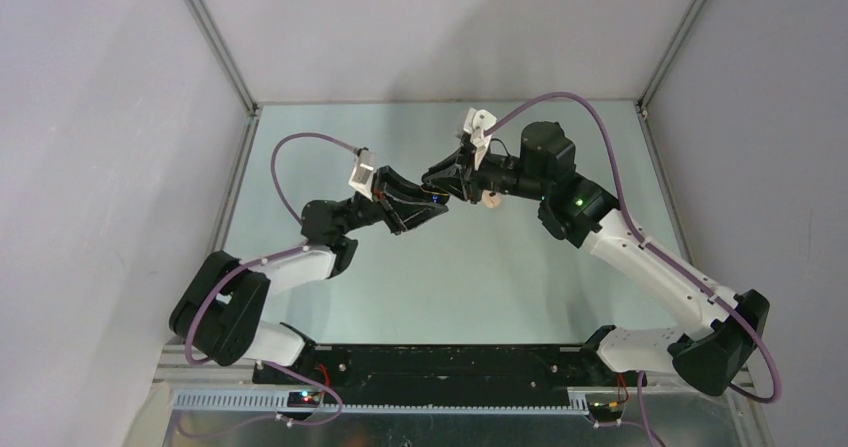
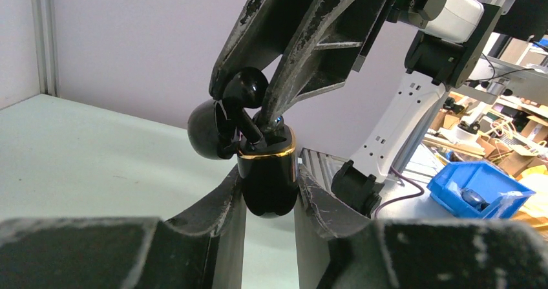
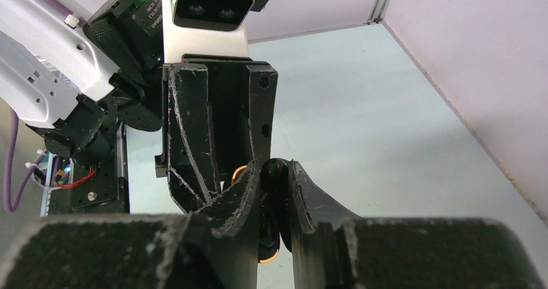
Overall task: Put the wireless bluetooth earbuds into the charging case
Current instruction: Insert the left earbud into the left side groove of the charging case.
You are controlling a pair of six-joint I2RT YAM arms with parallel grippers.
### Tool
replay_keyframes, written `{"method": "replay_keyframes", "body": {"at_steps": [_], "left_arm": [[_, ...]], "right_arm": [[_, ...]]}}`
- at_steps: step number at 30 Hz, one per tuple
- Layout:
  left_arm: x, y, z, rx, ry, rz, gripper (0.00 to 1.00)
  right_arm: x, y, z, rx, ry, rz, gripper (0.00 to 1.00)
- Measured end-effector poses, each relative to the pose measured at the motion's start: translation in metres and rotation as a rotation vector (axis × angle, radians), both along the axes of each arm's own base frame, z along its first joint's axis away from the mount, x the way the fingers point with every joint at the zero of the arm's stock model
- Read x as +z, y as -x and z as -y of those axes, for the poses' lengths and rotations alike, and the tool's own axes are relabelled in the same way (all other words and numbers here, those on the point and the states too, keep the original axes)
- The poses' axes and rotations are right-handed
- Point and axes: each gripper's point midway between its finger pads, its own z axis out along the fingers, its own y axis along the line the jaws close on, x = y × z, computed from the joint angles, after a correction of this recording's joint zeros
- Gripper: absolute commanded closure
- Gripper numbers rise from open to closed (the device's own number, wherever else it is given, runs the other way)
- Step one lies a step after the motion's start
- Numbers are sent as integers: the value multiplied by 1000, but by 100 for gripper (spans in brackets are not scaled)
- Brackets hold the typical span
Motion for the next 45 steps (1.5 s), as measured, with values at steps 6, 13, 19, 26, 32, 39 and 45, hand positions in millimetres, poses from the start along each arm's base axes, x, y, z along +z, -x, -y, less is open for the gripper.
{"method": "replay_keyframes", "body": {"at_steps": [6, 13, 19, 26, 32, 39, 45], "left_arm": [[0, -1, -1, 4, -1, -2, 82], [1, -3, -3, 11, 0, -2, 81], [4, -3, -5, 16, 4, 5, 81], [6, -2, -5, 14, 9, 15, 81], [5, -1, -5, 13, 7, 16, 81], [6, 1, -5, 7, 8, 27, 80], [6, 3, -4, 3, 5, 41, 80]], "right_arm": [[0, 0, 1, -4, -4, -4, 78], [1, -1, 6, -15, -5, -1, 78], [3, -1, 12, -26, 1, 5, 78], [-1, -4, 15, -40, 16, 12, 79], [-2, -5, 13, -36, 16, 4, 80], [3, -2, 13, -11, 12, -20, 80], [12, 5, 15, 22, 1, -42, 80]]}}
